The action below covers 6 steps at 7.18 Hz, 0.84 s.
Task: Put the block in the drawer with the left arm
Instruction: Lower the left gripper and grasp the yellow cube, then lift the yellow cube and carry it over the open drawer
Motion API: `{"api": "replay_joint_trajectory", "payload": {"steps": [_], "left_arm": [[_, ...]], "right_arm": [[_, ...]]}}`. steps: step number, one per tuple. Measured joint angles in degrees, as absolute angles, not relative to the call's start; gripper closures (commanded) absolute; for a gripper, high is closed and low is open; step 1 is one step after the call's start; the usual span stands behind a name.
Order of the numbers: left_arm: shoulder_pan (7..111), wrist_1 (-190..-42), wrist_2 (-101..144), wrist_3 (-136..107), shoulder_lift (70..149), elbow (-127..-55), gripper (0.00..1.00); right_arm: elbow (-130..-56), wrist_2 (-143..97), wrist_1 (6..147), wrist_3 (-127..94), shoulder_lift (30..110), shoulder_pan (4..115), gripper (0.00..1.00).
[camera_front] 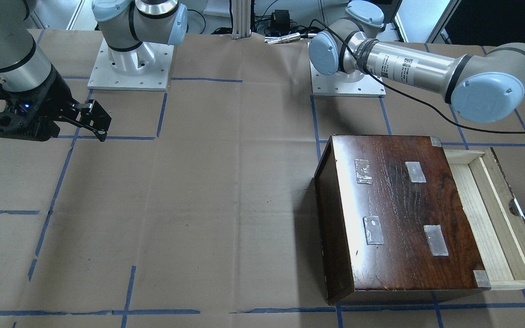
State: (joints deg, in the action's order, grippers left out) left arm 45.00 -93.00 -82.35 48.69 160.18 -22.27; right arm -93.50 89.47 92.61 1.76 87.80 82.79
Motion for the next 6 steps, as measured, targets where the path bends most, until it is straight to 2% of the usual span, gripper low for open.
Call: {"api": "replay_joint_trajectory", "payload": {"steps": [4, 6], "left_arm": [[44.65, -94.14, -82.50, 49.30, 155.21, -23.86, 0.76], [44.39, -95.78, -83.04, 49.62, 150.92, -27.76, 0.78]], "right_arm": [[-93.51, 89.47, 92.63, 1.76, 87.80, 82.79, 0.00], [-93.49, 89.47, 92.64, 1.76, 87.80, 82.79, 0.00]]}}
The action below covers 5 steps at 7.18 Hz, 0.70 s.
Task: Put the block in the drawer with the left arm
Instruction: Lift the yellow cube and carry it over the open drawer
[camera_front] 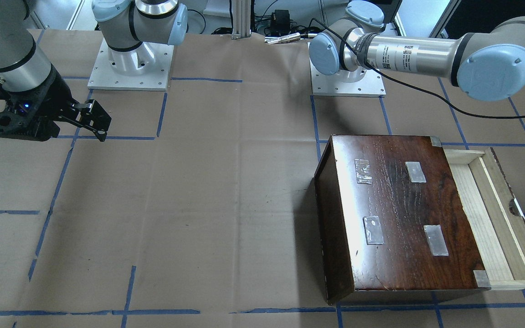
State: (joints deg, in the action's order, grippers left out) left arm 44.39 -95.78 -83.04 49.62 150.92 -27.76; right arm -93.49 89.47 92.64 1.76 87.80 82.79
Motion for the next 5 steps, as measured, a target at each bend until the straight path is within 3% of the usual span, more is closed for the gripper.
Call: {"api": "replay_joint_trajectory", "payload": {"steps": [2, 5], "left_arm": [[44.49, -95.28, -83.65, 49.13, 141.61, -40.45, 0.77], [44.76, -81.76, -84.08, 46.97, 121.82, -68.35, 0.77]], "right_arm": [[-93.50, 89.47, 92.62, 1.76, 87.80, 82.79, 0.00], [-93.52, 89.47, 92.63, 1.76, 87.80, 82.79, 0.00]]}}
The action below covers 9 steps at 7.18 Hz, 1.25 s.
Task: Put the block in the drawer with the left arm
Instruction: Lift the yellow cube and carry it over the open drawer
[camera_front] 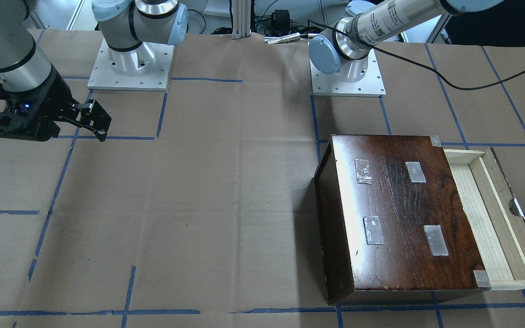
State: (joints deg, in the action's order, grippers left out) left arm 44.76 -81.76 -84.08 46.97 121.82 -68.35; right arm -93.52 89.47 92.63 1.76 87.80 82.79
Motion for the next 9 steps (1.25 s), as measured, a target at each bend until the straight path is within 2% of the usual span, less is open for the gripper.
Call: {"api": "replay_joint_trajectory", "payload": {"steps": [2, 3, 5, 9], "left_arm": [[45.01, -73.30, -84.35, 44.98, 111.90, -82.52, 0.77], [45.50, -71.82, -84.39, 43.37, 108.02, -86.94, 0.77], [49.96, -71.77, -85.58, 38.41, 103.15, -90.56, 0.77], [58.66, -71.90, -87.63, 29.62, 102.65, -91.25, 0.77]], "right_arm": [[-93.49, 89.44, 92.63, 1.76, 87.80, 82.79, 0.00], [-93.50, 89.46, 92.64, 1.76, 87.80, 82.79, 0.00], [-93.51, 89.47, 92.62, 1.76, 87.80, 82.79, 0.00], [-93.52, 89.47, 92.62, 1.76, 87.80, 82.79, 0.00]]}}
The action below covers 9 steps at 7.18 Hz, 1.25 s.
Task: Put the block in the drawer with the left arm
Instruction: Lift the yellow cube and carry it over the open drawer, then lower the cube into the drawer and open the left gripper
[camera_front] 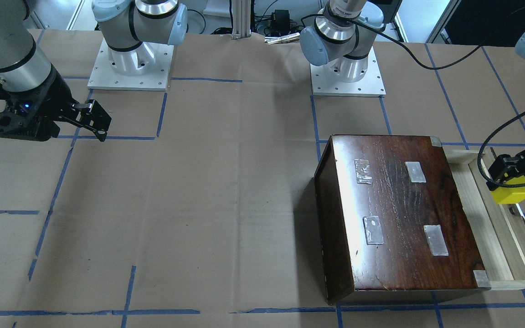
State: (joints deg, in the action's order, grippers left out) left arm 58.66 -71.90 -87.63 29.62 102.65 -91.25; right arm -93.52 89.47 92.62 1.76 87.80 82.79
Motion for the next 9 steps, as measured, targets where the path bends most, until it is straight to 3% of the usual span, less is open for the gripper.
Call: {"api": "replay_joint_trajectory", "payload": {"steps": [4, 5, 6, 7, 9], "left_arm": [[61.02, -71.48, -87.40, 28.61, 103.67, -92.51, 0.77], [61.12, -71.07, -87.48, 28.65, 103.69, -93.64, 0.73], [61.14, -70.72, -87.52, 28.70, 103.73, -94.43, 0.28], [61.17, -70.45, -87.49, 28.73, 104.00, -94.73, 0.02], [61.17, -70.08, -86.46, 28.69, 105.22, -93.85, 0.02]], "right_arm": [[-93.49, 89.47, 92.64, 1.76, 87.80, 82.79, 0.00], [-93.49, 89.47, 92.64, 1.76, 87.80, 82.79, 0.00], [-93.50, 89.47, 92.64, 1.76, 87.80, 82.79, 0.00], [-93.51, 89.47, 92.64, 1.76, 87.80, 82.79, 0.00], [-93.52, 89.47, 92.64, 1.76, 87.80, 82.79, 0.00]]}}
